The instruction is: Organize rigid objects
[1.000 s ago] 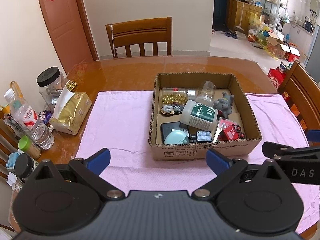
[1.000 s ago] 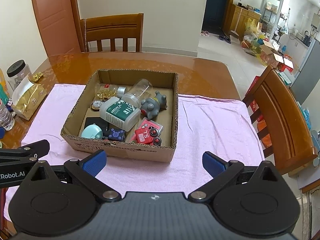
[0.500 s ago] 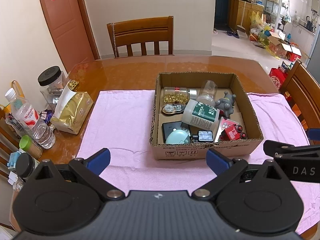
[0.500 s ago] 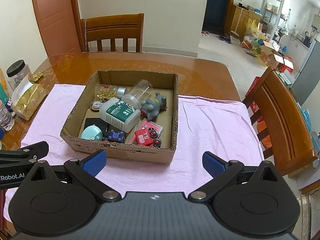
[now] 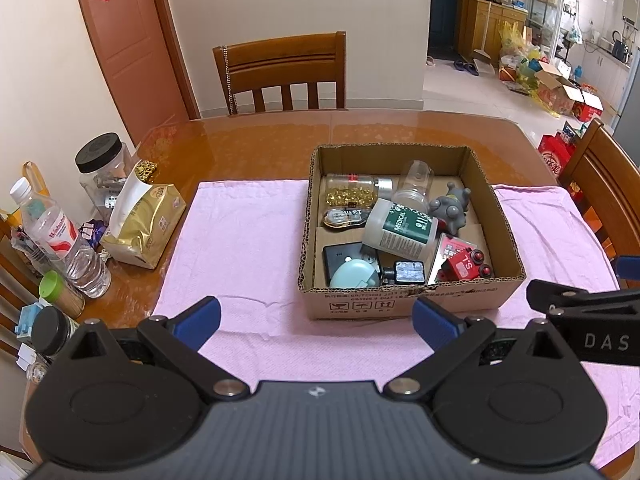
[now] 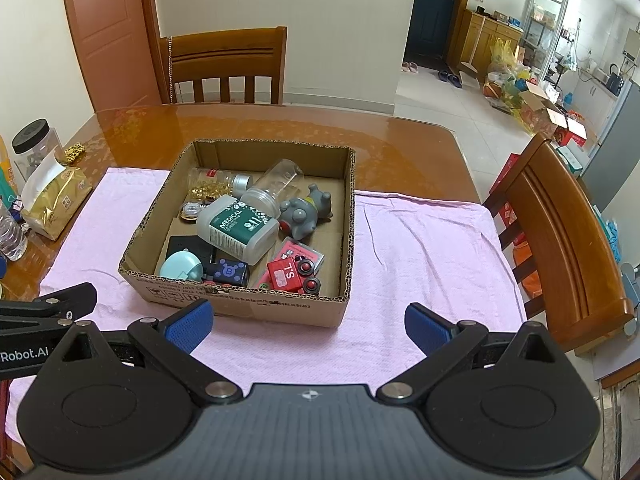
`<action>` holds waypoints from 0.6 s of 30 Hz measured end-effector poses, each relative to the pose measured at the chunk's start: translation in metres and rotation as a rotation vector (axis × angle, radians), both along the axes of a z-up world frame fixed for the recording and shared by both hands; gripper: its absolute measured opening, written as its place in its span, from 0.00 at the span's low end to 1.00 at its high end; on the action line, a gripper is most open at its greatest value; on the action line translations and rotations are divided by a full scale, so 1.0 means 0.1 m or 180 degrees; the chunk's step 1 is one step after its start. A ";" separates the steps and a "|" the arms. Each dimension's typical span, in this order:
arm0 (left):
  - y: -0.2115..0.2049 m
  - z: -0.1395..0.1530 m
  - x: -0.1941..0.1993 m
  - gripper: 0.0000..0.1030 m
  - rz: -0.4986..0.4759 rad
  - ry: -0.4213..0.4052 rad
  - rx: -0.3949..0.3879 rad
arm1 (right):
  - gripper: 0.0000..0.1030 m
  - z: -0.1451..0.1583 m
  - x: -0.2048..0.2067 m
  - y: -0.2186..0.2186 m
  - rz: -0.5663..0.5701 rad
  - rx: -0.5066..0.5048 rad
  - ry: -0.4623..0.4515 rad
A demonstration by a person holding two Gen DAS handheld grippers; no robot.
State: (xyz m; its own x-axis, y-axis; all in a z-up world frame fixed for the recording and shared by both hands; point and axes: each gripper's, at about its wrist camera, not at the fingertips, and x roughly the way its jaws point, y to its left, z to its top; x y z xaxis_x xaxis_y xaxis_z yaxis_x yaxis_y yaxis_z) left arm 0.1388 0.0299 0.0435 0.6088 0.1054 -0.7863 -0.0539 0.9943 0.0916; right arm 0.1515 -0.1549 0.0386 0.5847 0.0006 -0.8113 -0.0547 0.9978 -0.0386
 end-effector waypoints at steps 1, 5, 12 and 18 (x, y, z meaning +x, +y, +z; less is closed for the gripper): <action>0.00 0.00 0.00 0.98 0.0002 -0.0001 0.0001 | 1.00 0.00 0.00 0.00 -0.0001 -0.0001 -0.0001; 0.00 0.01 0.00 0.98 0.0003 0.0000 -0.0001 | 1.00 0.00 0.00 0.00 0.0002 -0.0002 -0.0002; -0.01 0.02 -0.01 0.98 -0.0001 -0.0009 0.0004 | 1.00 0.00 -0.01 -0.01 0.0006 0.0004 -0.0002; -0.01 0.02 -0.01 0.98 -0.0009 -0.0014 0.0002 | 1.00 0.00 -0.02 -0.01 0.0008 0.0000 -0.0002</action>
State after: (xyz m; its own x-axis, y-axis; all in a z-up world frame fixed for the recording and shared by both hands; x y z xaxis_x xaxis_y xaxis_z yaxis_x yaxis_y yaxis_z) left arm 0.1376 0.0284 0.0458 0.6126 0.1040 -0.7835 -0.0514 0.9944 0.0919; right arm 0.1499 -0.1561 0.0387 0.5851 0.0021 -0.8110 -0.0572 0.9976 -0.0387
